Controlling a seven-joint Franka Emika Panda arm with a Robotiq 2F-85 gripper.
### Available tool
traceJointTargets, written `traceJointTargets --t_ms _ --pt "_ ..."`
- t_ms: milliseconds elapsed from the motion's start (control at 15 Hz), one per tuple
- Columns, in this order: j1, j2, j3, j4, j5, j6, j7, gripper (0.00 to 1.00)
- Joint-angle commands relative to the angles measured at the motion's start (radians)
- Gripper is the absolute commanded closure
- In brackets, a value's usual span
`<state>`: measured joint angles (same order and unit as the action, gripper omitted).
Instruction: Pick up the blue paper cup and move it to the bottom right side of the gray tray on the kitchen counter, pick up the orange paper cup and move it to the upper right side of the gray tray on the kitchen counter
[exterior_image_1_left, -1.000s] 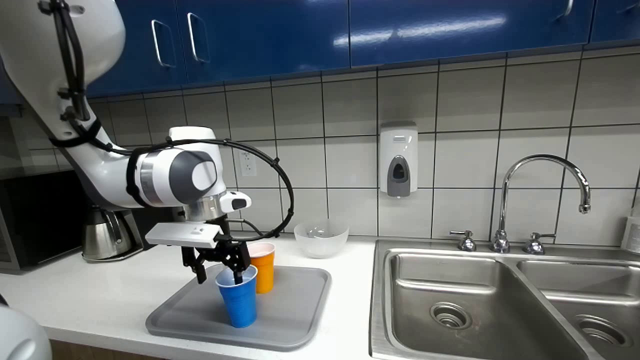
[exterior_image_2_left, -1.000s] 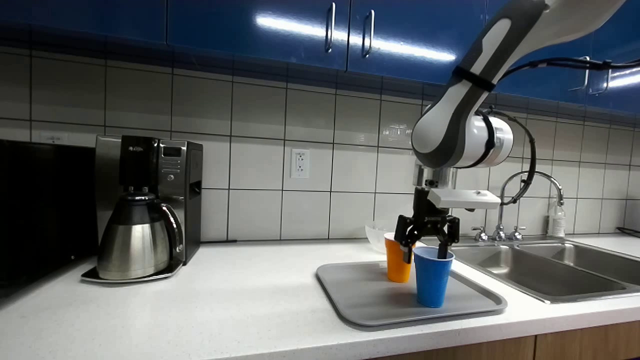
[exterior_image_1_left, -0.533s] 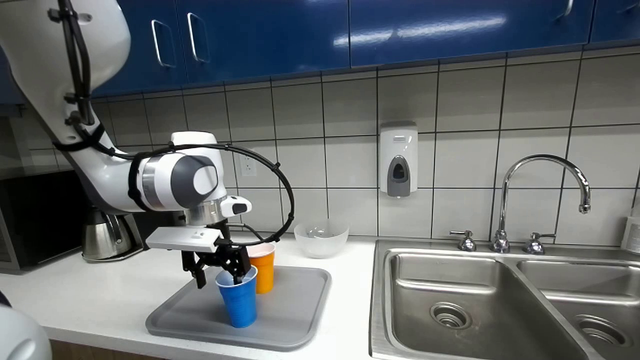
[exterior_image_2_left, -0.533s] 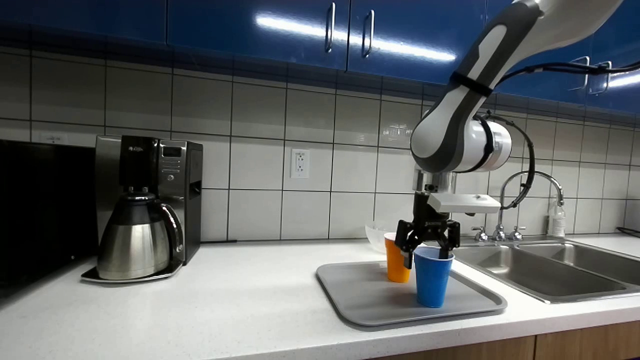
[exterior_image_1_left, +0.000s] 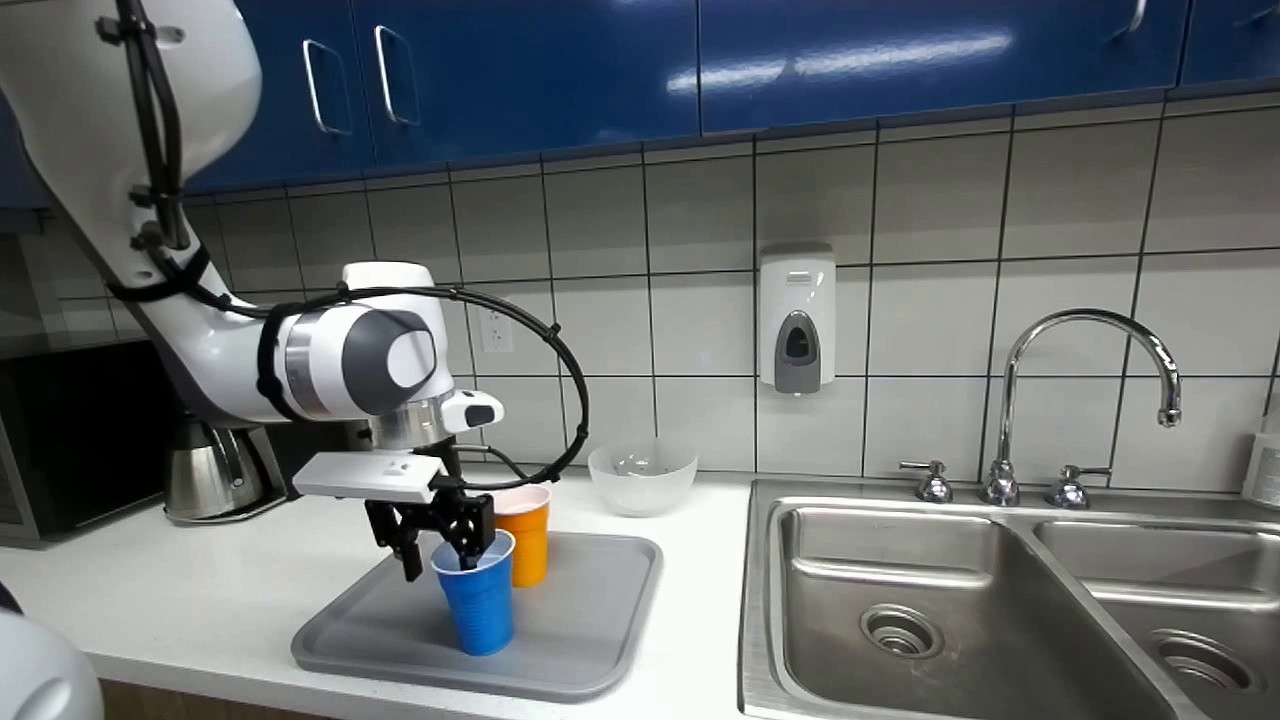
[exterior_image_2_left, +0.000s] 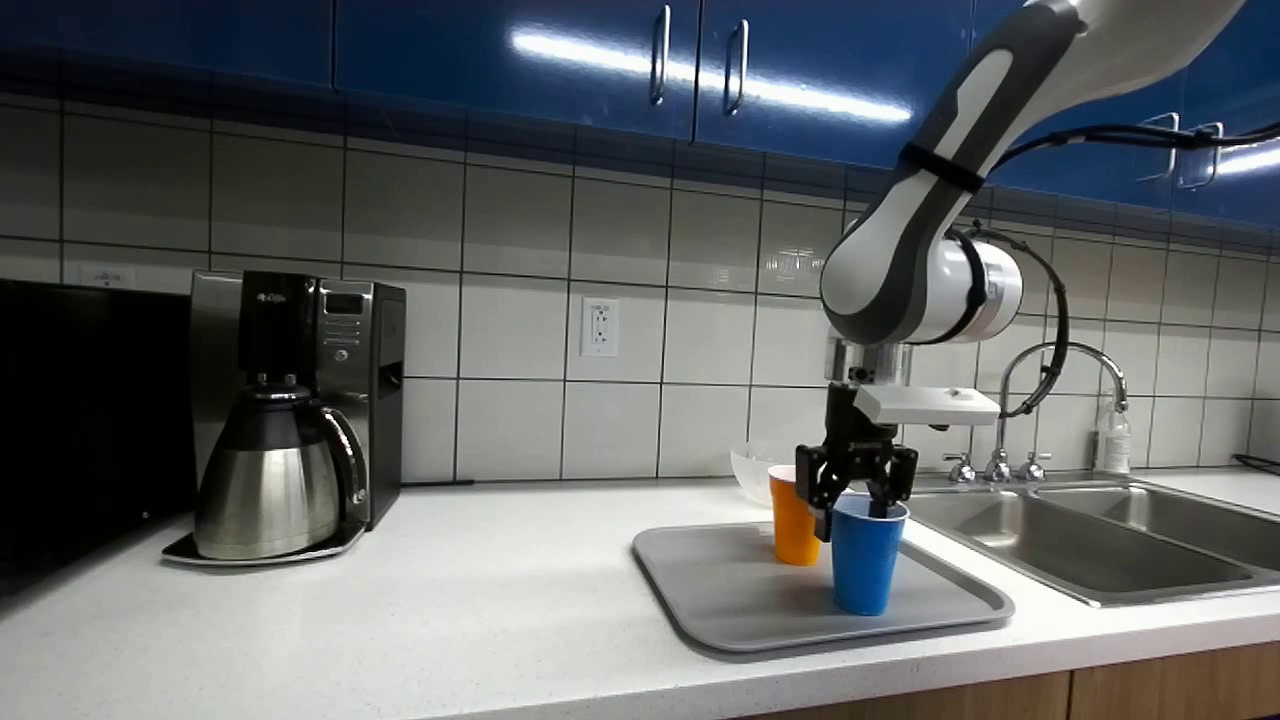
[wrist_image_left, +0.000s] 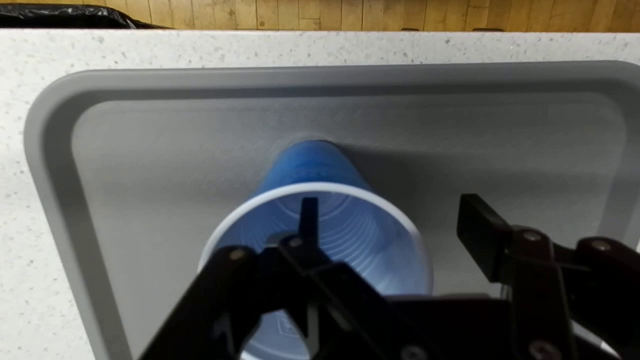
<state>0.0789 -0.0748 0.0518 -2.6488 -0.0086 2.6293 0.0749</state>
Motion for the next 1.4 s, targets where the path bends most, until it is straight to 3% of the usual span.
traceJointTargets --t_ms 0,400,1333 --pt "-0.013 -0.005 0.006 0.007 -0.029 0.006 0.019 0.58" --pt "-0.013 -0.015 0.007 0.003 -0.033 0.002 0.022 1.0" --pt "-0.032 -0.148 0.012 -0.018 -0.103 -0.028 0.038 0.99"
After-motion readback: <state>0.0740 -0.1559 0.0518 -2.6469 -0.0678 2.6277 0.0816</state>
